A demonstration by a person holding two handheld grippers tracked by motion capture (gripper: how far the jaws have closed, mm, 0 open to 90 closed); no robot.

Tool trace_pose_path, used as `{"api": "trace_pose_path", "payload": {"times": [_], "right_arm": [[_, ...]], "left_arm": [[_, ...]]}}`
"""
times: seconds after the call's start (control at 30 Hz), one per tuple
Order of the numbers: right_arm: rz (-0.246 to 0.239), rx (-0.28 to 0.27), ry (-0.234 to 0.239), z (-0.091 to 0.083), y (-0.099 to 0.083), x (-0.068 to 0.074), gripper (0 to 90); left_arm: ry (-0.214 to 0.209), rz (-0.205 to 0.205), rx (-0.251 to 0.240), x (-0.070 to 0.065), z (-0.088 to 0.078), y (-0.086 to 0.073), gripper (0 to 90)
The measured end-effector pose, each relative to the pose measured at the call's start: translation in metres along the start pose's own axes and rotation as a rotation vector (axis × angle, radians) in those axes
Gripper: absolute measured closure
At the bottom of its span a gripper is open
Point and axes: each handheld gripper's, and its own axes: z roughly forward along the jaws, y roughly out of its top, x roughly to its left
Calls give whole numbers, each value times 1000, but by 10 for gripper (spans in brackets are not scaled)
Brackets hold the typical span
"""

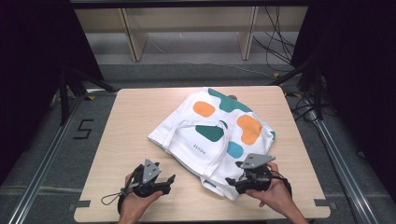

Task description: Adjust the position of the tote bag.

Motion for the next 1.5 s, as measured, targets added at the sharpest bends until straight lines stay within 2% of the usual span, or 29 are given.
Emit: {"api": "trace_pose_path", "payload": {"times": [0.07, 0.1, 0.17, 0.23, 0.27, 0.3, 0.33, 0.37, 0.4, 0.43, 0.47, 0.53, 0.57, 0.6, 0.67, 0.77, 0.83, 0.87, 1.03, 1.07, 1.1, 1.13, 1.2, 1.23, 1.27, 1.3, 1.37, 1.43, 1.5], "right_arm": [[-29, 15, 5, 5, 0, 10, 325], [-62, 34, 4, 8, 0, 14, 349], [-115, 72, -14, 12, -1, 22, 417], [-170, 126, -63, 14, -3, 27, 502], [-209, 133, -74, 14, -5, 27, 551], [-203, 142, -76, 13, -7, 28, 589], [-200, 156, -81, 10, -9, 29, 603], [-204, 173, -95, 8, -11, 29, 626], [-209, 189, -105, 5, -14, 28, 657], [-233, 201, -110, 2, -19, 26, 677], [-209, 209, -138, -1, -23, 26, 698], [-222, 204, -170, -9, -32, 20, 720], [-198, 202, -201, -15, -37, 15, 723], [-188, 199, -211, -18, -39, 12, 723], [-173, 186, -241, -24, -45, 3, 715], [-156, 179, -275, -31, -50, -8, 688], [-162, 165, -289, -33, -53, -13, 665], [-146, 170, -296, -34, -54, -14, 656], [-141, 176, -299, -31, -55, -17, 590], [-157, 174, -303, -30, -55, -17, 582], [-175, 175, -302, -29, -55, -18, 573], [-149, 187, -304, -29, -56, -16, 561], [-152, 189, -312, -27, -56, -16, 544], [-151, 192, -311, -27, -56, -16, 539], [-151, 192, -311, -27, -56, -16, 539], [-177, 186, -309, -26, -56, -18, 532], [-181, 193, -305, -25, -56, -18, 530], [-175, 203, -312, -24, -57, -16, 550], [-215, 191, -307, -24, -57, -18, 576]], "left_arm": [[21, -14, 15, 5, 0, -2, 259], [28, 3, 25, 9, 1, -3, 259], [45, -31, 32, 10, 2, -5, 258], [60, -1, 67, 15, 1, -6, 255], [60, -25, 47, 15, 3, -7, 254], [73, -41, 53, 14, 2, -6, 253], [81, -22, 65, 17, 1, -7, 251], [99, -48, 57, 16, 2, -7, 247], [103, -18, 59, 21, 3, -8, 246], [104, -28, 61, 22, 3, -8, 243], [112, -36, 53, 24, 5, -8, 244], [125, -49, 69, 24, 4, -8, 245], [160, -50, 80, 26, 10, -9, 253], [162, -17, 97, 30, 14, -9, 256], [172, -71, 100, 32, 21, -10, 259], [188, -62, 98, 36, 31, -7, 272], [176, -67, 97, 36, 40, -5, 284], [157, -39, 118, 36, 45, -4, 317], [191, 14, 132, 34, 62, 3, 356], [196, 7, 123, 35, 65, 5, 370], [190, 38, 100, 37, 68, 7, 383], [196, 42, 95, 37, 70, 8, 401], [182, 61, 78, 39, 75, 9, 437], [157, 92, 63, 42, 77, 9, 491], [157, 92, 63, 42, 77, 9, 551], [178, 135, 76, 41, 82, 8, 631], [177, 176, 97, 41, 84, 9, 700], [177, 209, 80, 39, 82, 11, 770], [185, 248, 79, 35, 76, 12, 808]]}}
